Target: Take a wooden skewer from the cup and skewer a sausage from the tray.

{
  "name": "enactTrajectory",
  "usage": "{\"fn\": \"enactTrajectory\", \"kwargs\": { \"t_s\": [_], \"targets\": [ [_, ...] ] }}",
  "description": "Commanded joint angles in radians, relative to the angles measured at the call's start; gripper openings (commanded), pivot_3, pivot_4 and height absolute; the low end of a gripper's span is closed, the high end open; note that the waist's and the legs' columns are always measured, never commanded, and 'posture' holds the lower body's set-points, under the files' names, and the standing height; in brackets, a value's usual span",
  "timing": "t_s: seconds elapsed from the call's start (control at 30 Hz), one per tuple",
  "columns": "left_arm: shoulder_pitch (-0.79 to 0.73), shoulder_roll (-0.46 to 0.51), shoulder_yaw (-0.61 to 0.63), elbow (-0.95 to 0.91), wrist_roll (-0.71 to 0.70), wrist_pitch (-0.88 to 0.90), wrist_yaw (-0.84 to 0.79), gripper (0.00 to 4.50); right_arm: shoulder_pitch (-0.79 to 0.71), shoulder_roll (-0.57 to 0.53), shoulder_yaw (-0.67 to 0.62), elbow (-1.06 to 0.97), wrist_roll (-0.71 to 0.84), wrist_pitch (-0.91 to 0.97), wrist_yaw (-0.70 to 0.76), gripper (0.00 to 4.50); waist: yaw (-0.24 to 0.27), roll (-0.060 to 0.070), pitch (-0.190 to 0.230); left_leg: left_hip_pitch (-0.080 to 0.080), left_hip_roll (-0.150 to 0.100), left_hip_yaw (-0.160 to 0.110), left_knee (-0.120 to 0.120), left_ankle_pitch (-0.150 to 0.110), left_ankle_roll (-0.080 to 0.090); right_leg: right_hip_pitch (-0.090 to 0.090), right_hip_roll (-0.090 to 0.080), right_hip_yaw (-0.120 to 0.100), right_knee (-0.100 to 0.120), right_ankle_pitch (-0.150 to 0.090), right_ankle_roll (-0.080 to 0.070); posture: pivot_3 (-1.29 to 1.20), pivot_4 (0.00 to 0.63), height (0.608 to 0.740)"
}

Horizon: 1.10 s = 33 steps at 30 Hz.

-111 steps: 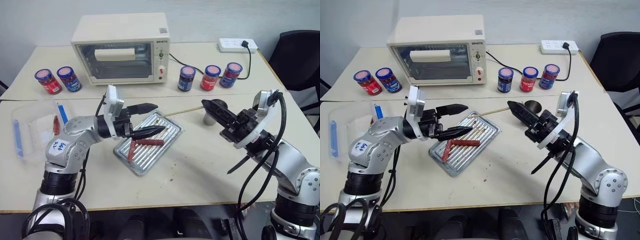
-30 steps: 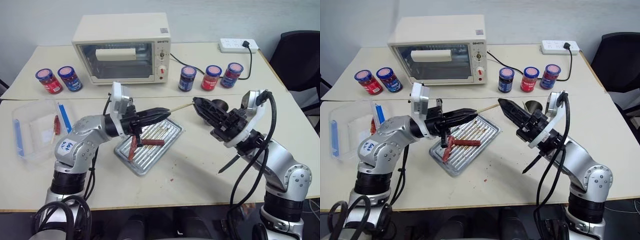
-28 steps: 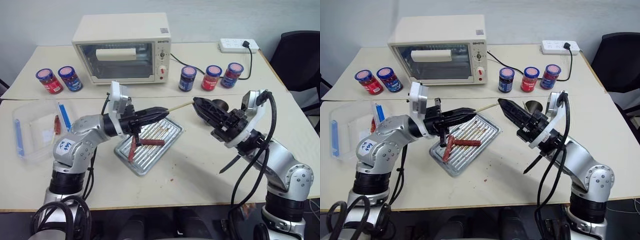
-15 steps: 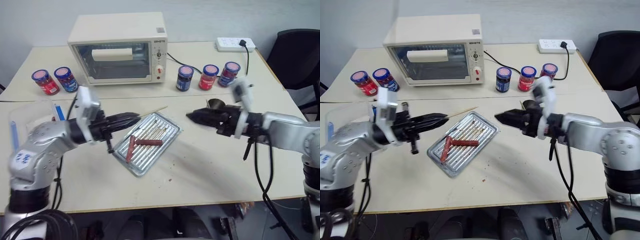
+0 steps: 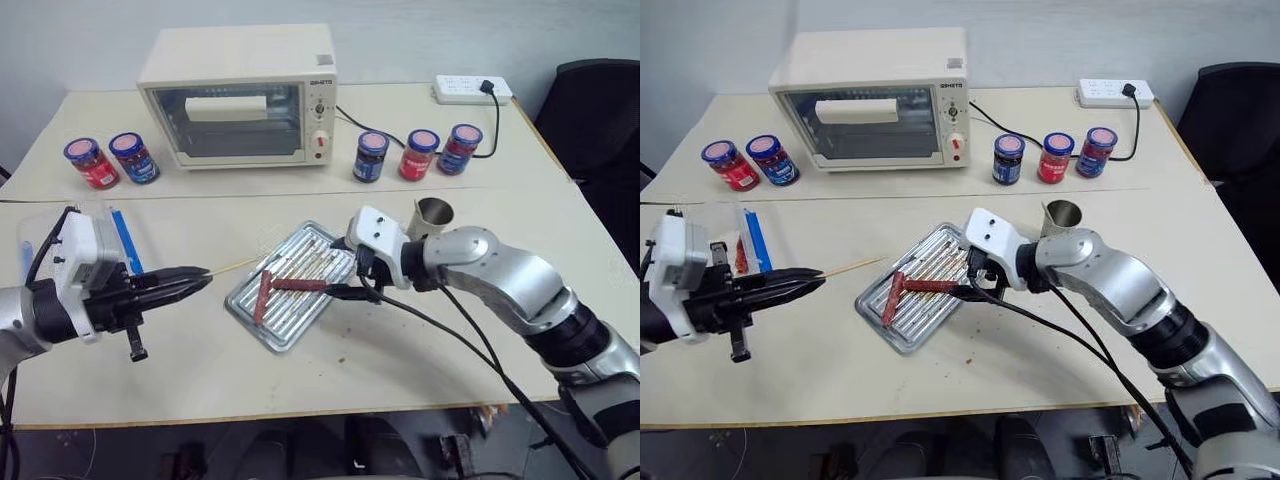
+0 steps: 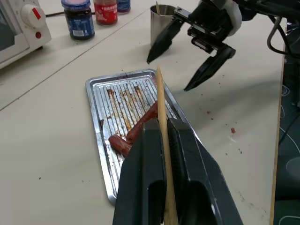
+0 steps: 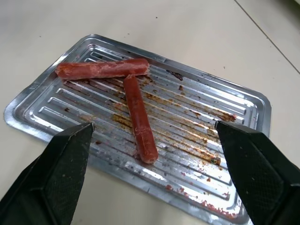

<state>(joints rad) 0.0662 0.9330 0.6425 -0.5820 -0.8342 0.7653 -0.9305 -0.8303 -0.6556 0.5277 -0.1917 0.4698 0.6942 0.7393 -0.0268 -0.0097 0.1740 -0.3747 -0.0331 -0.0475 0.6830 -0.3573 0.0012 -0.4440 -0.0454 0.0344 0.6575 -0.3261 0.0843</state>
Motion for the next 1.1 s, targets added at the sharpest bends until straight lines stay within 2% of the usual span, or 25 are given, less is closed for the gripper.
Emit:
{"fn": "enactTrajectory", "kwargs": {
  "t_s": [0.03, 0.3, 0.4, 0.67, 1.07, 1.1],
  "targets": [
    [0.014, 0.007, 0.049, -0.041, -0.027, -0.003, 0.013, 0.0, -0.016, 0.06, 0.036, 0.062, -0.077, -0.039, 0.07, 4.17, -0.001, 0.0, 0.0, 0.0, 0.0, 0.0, 0.0, 0.0, 0.0, 0.0, 0.0, 0.0, 0.0, 0.0, 0.0, 0.0, 0.15, 0.74],
    [0.029, 0.009, 0.066, -0.046, -0.037, -0.007, 0.038, 0.0, -0.032, 0.196, 0.041, 0.201, -0.196, -0.084, 0.113, 4.17, -0.002, 0.0, 0.0, 0.0, 0.0, 0.0, 0.0, 0.0, 0.0, 0.0, 0.0, 0.0, 0.001, 0.0, 0.0, 0.0, 0.15, 0.74],
    [0.028, 0.01, 0.064, -0.046, -0.038, -0.01, 0.044, 0.0, -0.031, 0.226, 0.043, 0.244, -0.24, -0.103, 0.123, 3.66, -0.002, 0.0, 0.0, 0.0, 0.0, 0.0, 0.0, 0.0, 0.0, 0.0, 0.0, 0.0, 0.001, 0.0, 0.0, 0.0, 0.15, 0.74],
    [0.002, 0.023, 0.048, -0.022, -0.033, -0.023, 0.045, 0.0, -0.017, 0.269, 0.027, 0.296, -0.306, -0.111, 0.155, 1.66, -0.004, 0.0, 0.0, 0.0, 0.0, 0.0, 0.0, 0.0, 0.0, 0.0, 0.0, 0.0, 0.001, 0.0, 0.0, 0.0, 0.15, 0.74],
    [-0.039, 0.027, -0.008, 0.004, -0.017, -0.052, 0.037, 0.0, 0.007, 0.288, 0.009, 0.307, -0.344, -0.11, 0.172, 1.66, -0.004, 0.0, 0.0, 0.0, 0.0, 0.0, 0.0, 0.0, -0.001, -0.001, 0.0, -0.001, 0.002, 0.0, 0.0, 0.0, 0.15, 0.74],
    [-0.043, 0.027, -0.012, 0.006, -0.017, -0.054, 0.037, 0.0, 0.009, 0.289, 0.007, 0.309, -0.347, -0.111, 0.173, 1.49, -0.004, 0.0, 0.0, 0.0, 0.0, 0.0, 0.0, 0.0, -0.001, -0.001, 0.0, -0.001, 0.002, 0.0, 0.0, 0.0, 0.15, 0.74]
  ]
}}
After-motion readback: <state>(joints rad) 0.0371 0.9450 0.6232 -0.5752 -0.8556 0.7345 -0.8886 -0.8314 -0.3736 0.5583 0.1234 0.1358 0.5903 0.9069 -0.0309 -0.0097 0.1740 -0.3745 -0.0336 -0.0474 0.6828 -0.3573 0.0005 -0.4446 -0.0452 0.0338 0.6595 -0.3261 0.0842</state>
